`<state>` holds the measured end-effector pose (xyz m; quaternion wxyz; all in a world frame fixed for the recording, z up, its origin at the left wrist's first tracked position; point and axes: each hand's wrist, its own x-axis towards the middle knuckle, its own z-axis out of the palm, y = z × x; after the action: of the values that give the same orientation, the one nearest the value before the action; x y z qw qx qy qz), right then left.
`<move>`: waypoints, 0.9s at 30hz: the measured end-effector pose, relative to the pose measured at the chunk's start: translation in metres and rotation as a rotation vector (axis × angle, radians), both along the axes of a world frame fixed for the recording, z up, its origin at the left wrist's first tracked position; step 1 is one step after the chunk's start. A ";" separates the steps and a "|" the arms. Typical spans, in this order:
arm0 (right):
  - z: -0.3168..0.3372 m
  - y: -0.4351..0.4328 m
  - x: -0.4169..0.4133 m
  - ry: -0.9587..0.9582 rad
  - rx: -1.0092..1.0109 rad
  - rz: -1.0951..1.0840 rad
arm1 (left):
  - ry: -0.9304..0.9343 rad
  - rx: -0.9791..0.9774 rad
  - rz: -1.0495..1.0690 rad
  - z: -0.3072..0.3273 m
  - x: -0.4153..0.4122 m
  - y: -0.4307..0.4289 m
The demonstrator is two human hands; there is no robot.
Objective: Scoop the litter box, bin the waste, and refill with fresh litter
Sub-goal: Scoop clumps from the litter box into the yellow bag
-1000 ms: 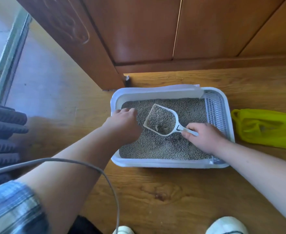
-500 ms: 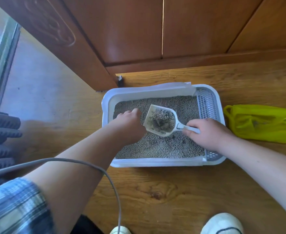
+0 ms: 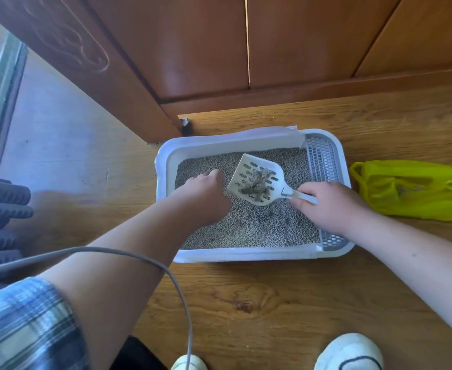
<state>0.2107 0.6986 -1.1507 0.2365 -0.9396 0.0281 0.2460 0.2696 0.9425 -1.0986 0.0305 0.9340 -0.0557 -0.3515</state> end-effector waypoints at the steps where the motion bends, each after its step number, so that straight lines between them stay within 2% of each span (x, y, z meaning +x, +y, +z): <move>1: 0.000 -0.001 0.000 -0.006 -0.010 0.005 | 0.002 0.001 0.000 0.000 0.000 0.000; 8: 0.001 -0.013 -0.008 0.003 0.027 -0.067 | 0.036 -0.003 -0.016 -0.002 -0.001 -0.016; 11: 0.000 -0.033 -0.016 -0.042 0.087 -0.174 | 0.040 -0.045 -0.022 -0.001 -0.001 -0.036; 15: -0.002 -0.069 -0.041 -0.092 0.262 -0.333 | 0.010 -0.170 -0.059 -0.001 -0.006 -0.076; 17: -0.002 -0.088 -0.059 -0.129 0.270 -0.437 | 0.000 -0.235 -0.101 -0.004 -0.012 -0.098; 22: -0.006 -0.136 -0.104 -0.178 0.153 -0.659 | 0.026 -0.379 -0.289 -0.009 -0.034 -0.147; 27: -0.017 -0.175 -0.140 -0.107 -0.140 -0.783 | 0.067 -0.349 -0.399 -0.019 -0.047 -0.175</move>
<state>0.0711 0.5233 -1.1673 0.2487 -0.8832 0.3884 0.0853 0.2230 0.7680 -1.1180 0.1232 0.8730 -0.2977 -0.3662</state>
